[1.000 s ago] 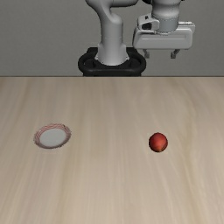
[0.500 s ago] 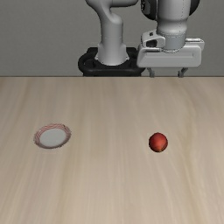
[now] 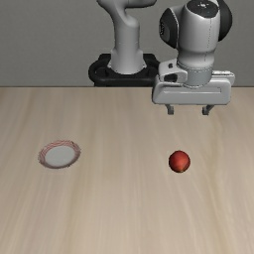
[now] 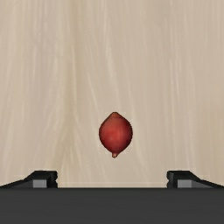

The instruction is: Pick the onion and place it on the plate

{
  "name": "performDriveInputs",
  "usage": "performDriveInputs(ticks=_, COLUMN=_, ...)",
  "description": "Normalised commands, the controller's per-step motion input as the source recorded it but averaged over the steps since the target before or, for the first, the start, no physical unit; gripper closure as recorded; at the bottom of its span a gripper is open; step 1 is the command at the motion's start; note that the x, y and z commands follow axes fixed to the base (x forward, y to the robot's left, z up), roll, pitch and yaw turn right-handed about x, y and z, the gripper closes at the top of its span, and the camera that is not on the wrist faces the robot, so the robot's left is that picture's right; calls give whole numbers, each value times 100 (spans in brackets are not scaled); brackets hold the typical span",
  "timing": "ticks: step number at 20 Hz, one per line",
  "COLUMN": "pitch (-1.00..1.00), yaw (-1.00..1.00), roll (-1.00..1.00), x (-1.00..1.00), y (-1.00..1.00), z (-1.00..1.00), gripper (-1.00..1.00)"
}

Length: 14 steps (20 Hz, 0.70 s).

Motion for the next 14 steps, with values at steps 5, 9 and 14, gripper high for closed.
performDriveInputs(ticks=5, pitch=0, yaw=0, roll=0, x=0, y=0, z=-100, gripper=-100)
performDriveInputs(ticks=9, pitch=0, yaw=0, roll=0, x=0, y=0, z=-100, gripper=-100)
performDriveInputs(ticks=14, pitch=0, yaw=0, roll=0, x=0, y=0, z=-100, gripper=-100)
